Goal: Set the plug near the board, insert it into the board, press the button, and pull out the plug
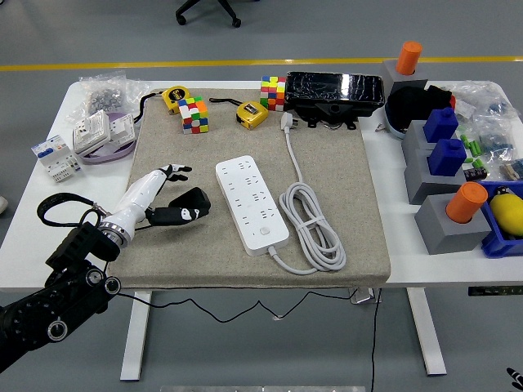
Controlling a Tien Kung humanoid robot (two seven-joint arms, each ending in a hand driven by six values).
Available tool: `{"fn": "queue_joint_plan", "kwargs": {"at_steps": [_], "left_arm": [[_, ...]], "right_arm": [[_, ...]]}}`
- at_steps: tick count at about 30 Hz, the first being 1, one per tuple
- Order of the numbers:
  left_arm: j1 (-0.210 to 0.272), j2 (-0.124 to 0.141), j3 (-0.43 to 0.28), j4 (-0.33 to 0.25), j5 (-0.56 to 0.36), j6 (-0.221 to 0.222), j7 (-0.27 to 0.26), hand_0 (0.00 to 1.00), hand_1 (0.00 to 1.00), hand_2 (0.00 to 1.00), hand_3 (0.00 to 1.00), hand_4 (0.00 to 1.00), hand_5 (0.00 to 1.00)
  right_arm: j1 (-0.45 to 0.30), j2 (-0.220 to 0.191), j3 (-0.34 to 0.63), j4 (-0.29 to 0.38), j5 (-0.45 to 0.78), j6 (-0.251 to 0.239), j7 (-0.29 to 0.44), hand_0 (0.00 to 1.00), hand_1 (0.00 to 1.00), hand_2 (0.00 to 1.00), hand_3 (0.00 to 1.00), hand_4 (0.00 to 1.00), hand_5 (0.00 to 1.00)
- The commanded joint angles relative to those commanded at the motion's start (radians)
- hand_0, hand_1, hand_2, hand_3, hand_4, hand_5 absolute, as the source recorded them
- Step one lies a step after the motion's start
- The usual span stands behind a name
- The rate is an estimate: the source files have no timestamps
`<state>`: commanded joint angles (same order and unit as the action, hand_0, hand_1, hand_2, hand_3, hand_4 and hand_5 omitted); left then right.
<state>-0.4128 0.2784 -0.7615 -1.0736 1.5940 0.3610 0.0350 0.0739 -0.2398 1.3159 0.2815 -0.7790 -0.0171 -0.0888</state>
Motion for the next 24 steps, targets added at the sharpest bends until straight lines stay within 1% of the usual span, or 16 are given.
{"fn": "queue_joint_plan", "kwargs": {"at_steps": [5,6,11,12,17,18,23,24], "left_arm": [[-0.006,-0.007,0.011,0.012,0.009,-0.007,0.02,0.775,0.747,0.707,0.784,0.975,0.212],[-0.006,-0.008,0.013,0.013,0.012,-0.008,0.024,0.743,0.729,0.671,0.714,0.95,0.19],[-0.011,-0.014,0.019,0.025,0.02,0.002,0.023,0.743,0.729,0.671,0.714,0.95,0.19],[-0.013,-0.015,0.021,0.027,0.017,0.009,0.02,0.619,0.628,0.554,0.576,0.845,0.117],[-0.02,-0.018,0.024,0.035,0.004,0.029,0.018,0.619,0.628,0.554,0.576,0.845,0.117],[-0.02,-0.018,0.025,0.036,0.003,0.032,0.018,0.451,0.479,0.514,0.549,0.728,0.069],[-0.021,-0.021,0.028,0.04,0.013,0.024,0.036,0.451,0.479,0.514,0.549,0.728,0.069],[-0.02,-0.021,0.027,0.039,0.014,0.023,0.038,0.377,0.431,0.487,0.536,0.668,0.015]], "right_arm": [[0.0,0.0,-0.001,0.0,0.0,0.0,0.0,0.53,0.631,0.623,0.549,0.886,0.413],[-0.001,0.0,-0.001,0.001,0.0,0.0,0.0,0.53,0.631,0.622,0.549,0.885,0.412],[0.0,0.0,0.0,0.0,0.0,0.0,0.0,0.53,0.631,0.622,0.549,0.885,0.412],[0.0,0.0,-0.001,-0.001,0.001,0.0,0.0,0.53,0.631,0.623,0.549,0.886,0.413],[0.0,-0.001,0.0,0.0,0.0,0.0,0.0,0.53,0.631,0.623,0.549,0.886,0.413],[0.0,-0.001,-0.001,0.0,0.001,0.0,0.0,0.53,0.632,0.623,0.549,0.886,0.413],[0.001,-0.001,-0.002,0.0,0.001,0.0,0.0,0.53,0.632,0.623,0.549,0.886,0.413],[0.001,0.0,-0.001,0.001,0.0,0.0,0.001,0.529,0.631,0.623,0.549,0.886,0.413]]}}
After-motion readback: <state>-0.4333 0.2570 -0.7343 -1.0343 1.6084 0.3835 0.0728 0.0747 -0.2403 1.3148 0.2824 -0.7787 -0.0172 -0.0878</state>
